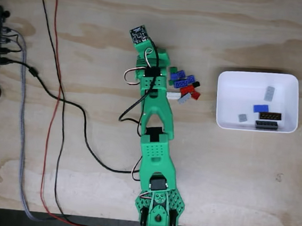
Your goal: Put all lego bricks in the bin.
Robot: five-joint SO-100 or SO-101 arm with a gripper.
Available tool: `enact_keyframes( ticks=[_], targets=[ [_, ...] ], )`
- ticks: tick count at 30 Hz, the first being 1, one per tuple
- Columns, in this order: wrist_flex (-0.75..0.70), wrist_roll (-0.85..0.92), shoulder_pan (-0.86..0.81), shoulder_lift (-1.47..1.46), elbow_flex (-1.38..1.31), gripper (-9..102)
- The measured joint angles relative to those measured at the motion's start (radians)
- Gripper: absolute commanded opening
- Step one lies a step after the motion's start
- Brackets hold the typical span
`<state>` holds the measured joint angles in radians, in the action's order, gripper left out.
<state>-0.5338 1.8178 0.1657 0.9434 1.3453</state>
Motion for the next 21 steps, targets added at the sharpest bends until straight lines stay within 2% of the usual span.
enact_keyframes(
  ticks=[7, 11, 15, 19, 21],
  targets=[
    [-0.092, -0.176, -0.021, 0.104, 0.051, 0],
    [-0.052, -0.287, -0.097, 0.310, 0.120, 0],
    [-0.063, -0.308, -0.229, 0.549, 0.034, 0],
    [-0.238, -0.339, -0.376, 0.723, -0.140, 0],
    [-0.364, -0.380, -0.445, 0.778, -0.138, 0]
  ],
)
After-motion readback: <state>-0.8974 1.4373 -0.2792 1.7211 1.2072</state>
